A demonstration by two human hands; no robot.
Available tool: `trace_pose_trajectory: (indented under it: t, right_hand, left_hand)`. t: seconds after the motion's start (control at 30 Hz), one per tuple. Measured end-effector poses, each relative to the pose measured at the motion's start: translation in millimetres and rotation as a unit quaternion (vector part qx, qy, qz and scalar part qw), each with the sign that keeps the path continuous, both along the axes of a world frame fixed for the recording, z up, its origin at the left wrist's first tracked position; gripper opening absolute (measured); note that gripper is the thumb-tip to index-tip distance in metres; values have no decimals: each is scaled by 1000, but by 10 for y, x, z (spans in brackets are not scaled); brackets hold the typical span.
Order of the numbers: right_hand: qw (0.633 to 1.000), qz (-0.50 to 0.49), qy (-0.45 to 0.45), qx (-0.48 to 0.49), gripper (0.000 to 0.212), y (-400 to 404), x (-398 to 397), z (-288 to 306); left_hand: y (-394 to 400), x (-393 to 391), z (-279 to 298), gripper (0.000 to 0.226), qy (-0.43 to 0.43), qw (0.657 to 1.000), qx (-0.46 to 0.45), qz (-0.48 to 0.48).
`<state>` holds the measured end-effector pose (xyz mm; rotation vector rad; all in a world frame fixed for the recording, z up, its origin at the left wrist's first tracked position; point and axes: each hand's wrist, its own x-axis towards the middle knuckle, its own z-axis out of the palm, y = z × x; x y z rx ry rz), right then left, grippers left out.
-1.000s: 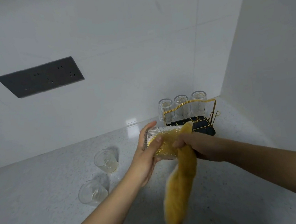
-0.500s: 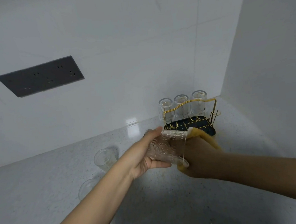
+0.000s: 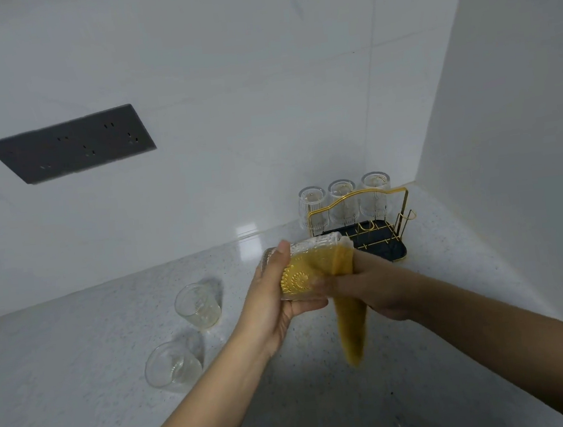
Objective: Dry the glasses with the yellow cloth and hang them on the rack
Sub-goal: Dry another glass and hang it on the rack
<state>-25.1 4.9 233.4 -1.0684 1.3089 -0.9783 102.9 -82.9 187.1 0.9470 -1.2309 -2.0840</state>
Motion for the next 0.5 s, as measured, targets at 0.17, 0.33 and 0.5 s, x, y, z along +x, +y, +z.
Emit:
trace_pose_trajectory:
  t: [0.17, 0.33, 0.5]
  right_hand:
    - [986, -145, -84, -25, 13, -31, 10, 67]
    - [950, -242, 196, -19, 46, -162, 52, 7]
    - [882, -209, 415, -80, 49, -251, -59, -25]
  left_hand:
    - [57, -33, -99, 46, 16, 987, -128, 98]
    - [83, -41, -182, 57, -63, 977, -197, 46]
    - [-128, 1, -149, 69, -167, 946, -218, -171]
